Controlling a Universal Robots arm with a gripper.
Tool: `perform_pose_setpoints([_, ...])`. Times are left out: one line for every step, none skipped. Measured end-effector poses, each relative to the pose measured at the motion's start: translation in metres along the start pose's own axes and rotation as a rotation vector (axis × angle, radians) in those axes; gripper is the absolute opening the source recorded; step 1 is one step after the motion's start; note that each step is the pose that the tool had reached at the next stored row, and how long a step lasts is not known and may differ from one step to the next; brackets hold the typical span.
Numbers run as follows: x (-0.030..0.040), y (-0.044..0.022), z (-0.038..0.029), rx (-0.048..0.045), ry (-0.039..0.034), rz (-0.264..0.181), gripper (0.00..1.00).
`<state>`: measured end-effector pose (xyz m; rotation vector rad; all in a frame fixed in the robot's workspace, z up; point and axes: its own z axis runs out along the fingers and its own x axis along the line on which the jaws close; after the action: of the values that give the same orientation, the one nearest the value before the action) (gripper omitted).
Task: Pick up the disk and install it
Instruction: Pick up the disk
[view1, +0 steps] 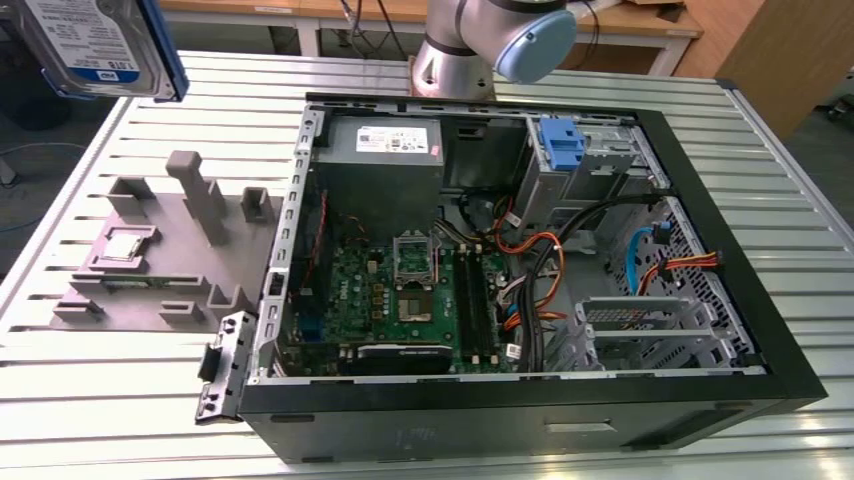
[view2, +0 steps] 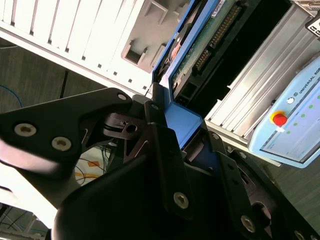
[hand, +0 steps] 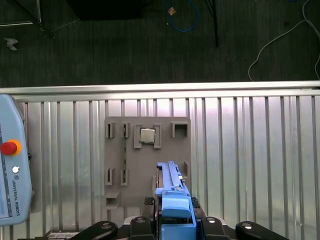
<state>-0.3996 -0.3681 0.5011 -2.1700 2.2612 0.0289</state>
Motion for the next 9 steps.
perform_pose_setpoints([0.0000, -0.0010, 0.0000, 0.0001, -0.0001, 0.000, 0.37])
perform_pose_setpoints([-0.0001, -0.0020, 0.0000, 0.0000, 0.0000, 0.000, 0.37])
perform_pose_setpoints([-0.0001, -0.0022, 0.0000, 0.0000, 0.0000, 0.000, 0.37])
perform_pose_setpoints([-0.0001, -0.0024, 0.0000, 0.0000, -0.0001, 0.000, 0.37])
perform_pose_setpoints([-0.0001, -0.0026, 0.0000, 0.0000, 0.0000, 0.000, 0.37])
perform_pose_setpoints([-0.0001, -0.0028, 0.0000, 0.0000, 0.0000, 0.000, 0.37])
perform_pose_setpoints([-0.0001, -0.0030, 0.0000, 0.0000, 0.0000, 0.000, 0.37])
perform_pose_setpoints([-0.0001, -0.0032, -0.0001, 0.0000, 0.0000, 0.000, 0.37])
perform_pose_setpoints([-0.0001, -0.0034, 0.0000, 0.0000, 0.0000, 0.000, 0.37])
